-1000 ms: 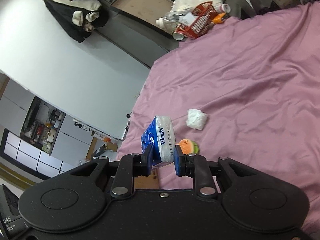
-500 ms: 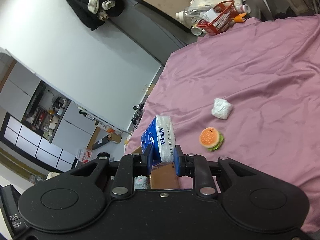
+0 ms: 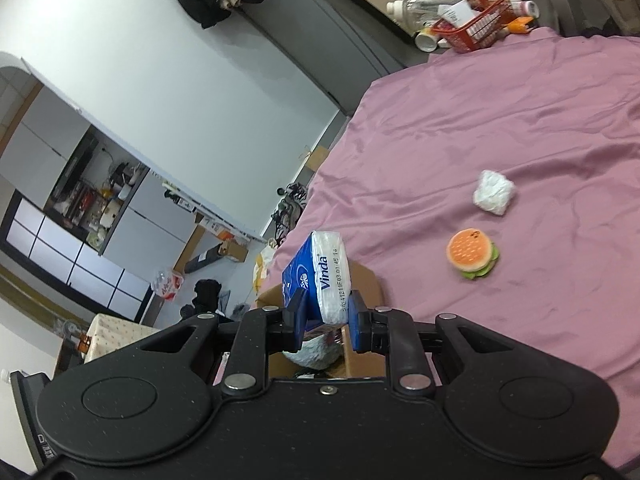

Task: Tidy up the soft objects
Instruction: 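Carry the grey knit plush and tissue pack over the cardboard box, then open both grippers to drop the knit plush and tissue pack in the box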

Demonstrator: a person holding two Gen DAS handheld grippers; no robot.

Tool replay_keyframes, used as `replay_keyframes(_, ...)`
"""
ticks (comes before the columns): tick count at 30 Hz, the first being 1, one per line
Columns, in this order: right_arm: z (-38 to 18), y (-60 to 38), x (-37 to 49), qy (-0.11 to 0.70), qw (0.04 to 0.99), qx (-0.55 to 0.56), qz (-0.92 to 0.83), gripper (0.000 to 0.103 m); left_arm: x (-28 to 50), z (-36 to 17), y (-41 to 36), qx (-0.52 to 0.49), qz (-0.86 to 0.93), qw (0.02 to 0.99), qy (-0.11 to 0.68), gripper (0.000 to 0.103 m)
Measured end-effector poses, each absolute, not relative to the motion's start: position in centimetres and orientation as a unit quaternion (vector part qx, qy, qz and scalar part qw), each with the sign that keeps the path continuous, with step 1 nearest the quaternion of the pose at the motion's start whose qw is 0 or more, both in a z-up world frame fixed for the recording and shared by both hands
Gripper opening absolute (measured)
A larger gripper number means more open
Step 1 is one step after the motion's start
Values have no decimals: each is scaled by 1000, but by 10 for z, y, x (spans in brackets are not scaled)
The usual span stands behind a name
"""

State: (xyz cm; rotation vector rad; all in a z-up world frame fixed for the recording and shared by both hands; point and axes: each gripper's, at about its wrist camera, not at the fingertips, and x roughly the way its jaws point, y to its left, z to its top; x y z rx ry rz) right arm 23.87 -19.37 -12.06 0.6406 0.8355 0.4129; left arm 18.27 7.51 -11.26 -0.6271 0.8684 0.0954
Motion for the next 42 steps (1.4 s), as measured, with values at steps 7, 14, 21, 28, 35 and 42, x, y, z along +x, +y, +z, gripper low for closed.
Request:
replay_keyframes(7,-119,-164,238,406,844,282,207,21,178,-125,98,-312,59,847,427,15)
replay_keyframes(14,-118,-140,234,418,843,262,215,21,177,-133,118,-335,75,826,448,30)
replay_keyframes(21,-118,-120,229,427,843,246,216,21,170,-116,137,-340,78,835,425,42)
replay_keyframes(28,-124,-104,228,440,846,218,207,21,165,-104,148,-333,78,843,414,54)
replay_keyframes(35,-140,-83,227,457,852,168,191,21,163,-101,150,-310,78,852,414,66)
replay_keyframes(42,-152,-72,230,477,846,147,188,28,160,-101,156,-290,87,857,417,73)
